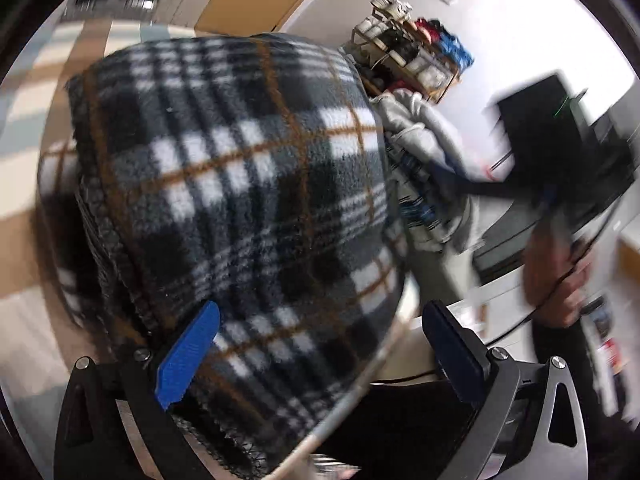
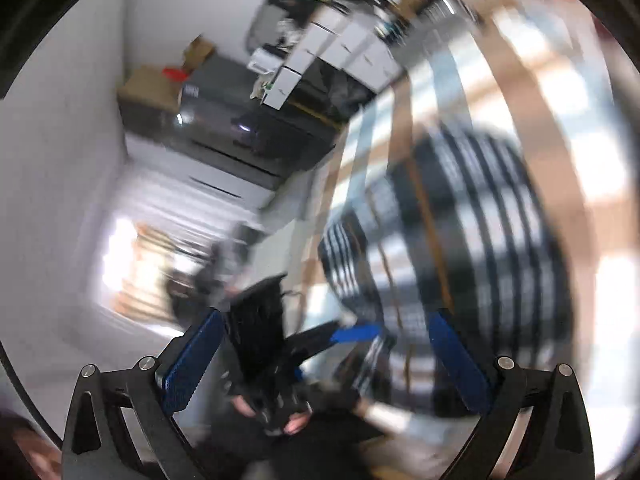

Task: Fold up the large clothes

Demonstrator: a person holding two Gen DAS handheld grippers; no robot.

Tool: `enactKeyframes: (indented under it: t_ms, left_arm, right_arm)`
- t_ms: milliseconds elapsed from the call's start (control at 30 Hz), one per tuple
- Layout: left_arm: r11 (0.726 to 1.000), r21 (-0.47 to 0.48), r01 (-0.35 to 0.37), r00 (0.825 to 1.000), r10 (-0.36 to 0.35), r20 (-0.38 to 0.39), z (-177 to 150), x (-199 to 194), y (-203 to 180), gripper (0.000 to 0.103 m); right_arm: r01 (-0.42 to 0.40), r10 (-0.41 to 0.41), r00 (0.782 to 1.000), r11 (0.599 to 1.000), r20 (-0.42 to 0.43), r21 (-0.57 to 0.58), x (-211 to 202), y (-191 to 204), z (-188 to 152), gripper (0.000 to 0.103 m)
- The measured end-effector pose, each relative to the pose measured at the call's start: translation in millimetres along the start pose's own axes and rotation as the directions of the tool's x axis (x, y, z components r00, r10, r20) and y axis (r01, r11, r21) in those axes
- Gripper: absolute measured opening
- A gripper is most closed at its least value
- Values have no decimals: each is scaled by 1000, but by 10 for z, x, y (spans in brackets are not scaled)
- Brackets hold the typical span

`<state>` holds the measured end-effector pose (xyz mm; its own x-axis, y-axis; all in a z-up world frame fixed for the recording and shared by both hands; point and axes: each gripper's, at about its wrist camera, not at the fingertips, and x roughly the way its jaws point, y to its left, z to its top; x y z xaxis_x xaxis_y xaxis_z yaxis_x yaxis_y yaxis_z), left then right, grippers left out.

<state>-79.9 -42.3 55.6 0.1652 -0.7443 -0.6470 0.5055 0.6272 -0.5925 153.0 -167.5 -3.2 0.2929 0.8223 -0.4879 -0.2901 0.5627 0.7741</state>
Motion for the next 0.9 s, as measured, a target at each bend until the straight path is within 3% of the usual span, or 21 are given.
enactKeyframes:
  t_ms: [67,100,167,200,300,333,400,467,500,533,567,633,767,900]
  left_arm:
    - [998,48,-51,999,51,-1,-9,56,-79,99]
    - [995,70,-76,997,76,-2,-5,73,-113,99]
    - [989,100,-112,994,112,8,-19,87,-165,99]
    - [985,116,-130,991,130,12,-31,105,-190,99]
    - [963,181,-201,980,200,23,-57,120,-268,99]
    - [958,192,-211,977,211,21,-84,127,-271,99]
    - [952,205,-228,973,230,14,-109,147,-248,99]
    - [949,210,-233,971,238,4,-100,161,-217,99]
    - [949,208,-236,970,241,1,-89,161,-200,99]
    - [951,203,-234,971,240,-2,-85,161,-187,99]
    - [954,196,-228,972,234,-5,-90,151,-173,99]
    - [958,183,-219,975,223,-6,-116,99,-153,99]
    - [970,155,-189,981,192,-9,-76,42,-78,99]
    - [975,139,-172,985,175,-8,-48,-6,-41,99]
  right_arm:
    - [160,-161,987,978,2,-132,122,308,168,102]
    - [241,-248,969,955,-21,-173,236,394,243,99]
    - [337,-368,924,912,-106,-233,560,458,389,67]
    - [377,-420,895,892,-148,-251,716,449,456,60]
    - [481,-554,806,818,-209,-315,1093,380,569,57]
    - [490,-567,793,810,-220,-322,1124,295,576,55]
    - [484,-552,793,828,-260,-281,1190,109,586,51]
    - [501,-550,778,835,-303,-230,1136,-145,584,28]
    - [504,-544,777,839,-317,-205,1157,-195,597,22]
    - [502,-529,782,848,-330,-169,1194,-320,597,8]
    - [498,-515,788,855,-337,-144,1221,-413,592,3]
    - [462,-466,820,882,-331,-96,1210,-463,588,1]
    - [446,-464,840,886,-281,-130,1129,-398,512,2]
    - [395,-430,888,895,-162,-210,760,-89,429,7]
